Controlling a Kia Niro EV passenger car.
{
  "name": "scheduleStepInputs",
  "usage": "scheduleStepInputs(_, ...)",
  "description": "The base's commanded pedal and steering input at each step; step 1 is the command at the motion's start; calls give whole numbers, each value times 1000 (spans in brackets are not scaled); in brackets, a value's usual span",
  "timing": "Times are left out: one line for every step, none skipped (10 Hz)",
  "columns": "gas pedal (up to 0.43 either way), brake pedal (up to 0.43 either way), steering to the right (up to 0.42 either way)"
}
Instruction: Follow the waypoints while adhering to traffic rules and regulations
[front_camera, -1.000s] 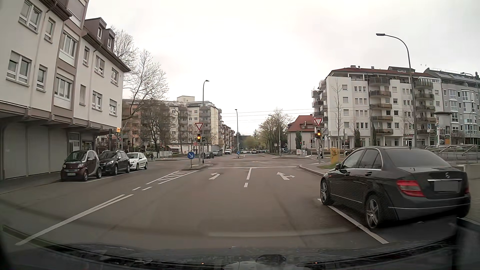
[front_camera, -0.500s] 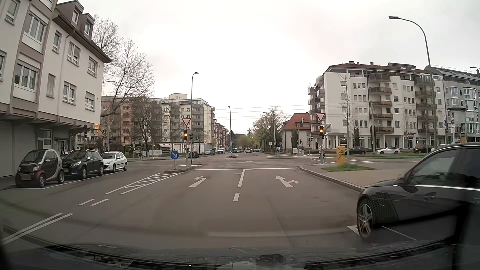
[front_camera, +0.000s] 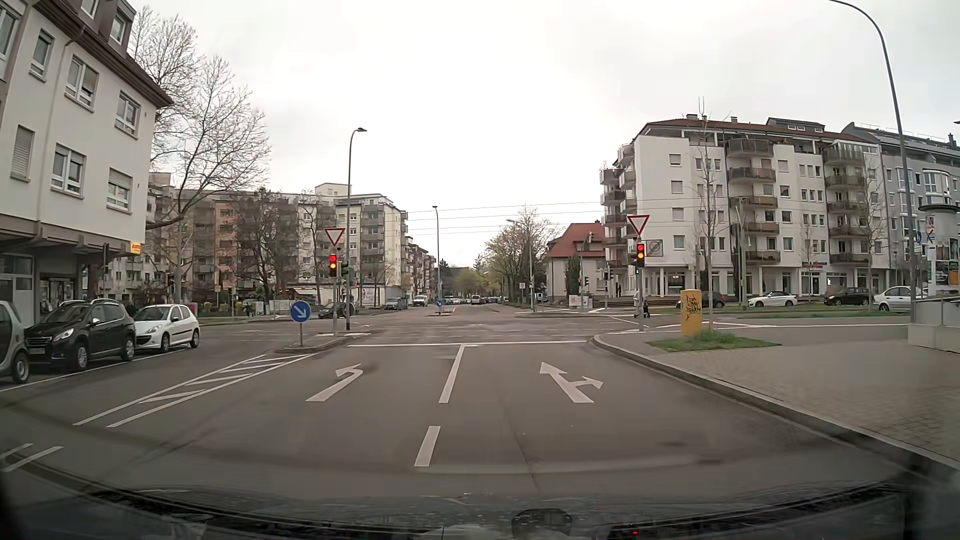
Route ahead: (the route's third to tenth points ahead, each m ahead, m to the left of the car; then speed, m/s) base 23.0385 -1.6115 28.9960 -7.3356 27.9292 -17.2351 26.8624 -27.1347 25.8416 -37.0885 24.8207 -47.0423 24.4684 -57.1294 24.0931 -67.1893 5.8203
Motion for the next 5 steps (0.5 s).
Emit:
scheduleStepInputs(0, 165, 85)
scheduleStepInputs(0, 165, 94)
scheduleStepInputs(0, 152, 105)
scheduleStepInputs(0, 159, 112)
scheduleStepInputs(0, 159, 119)
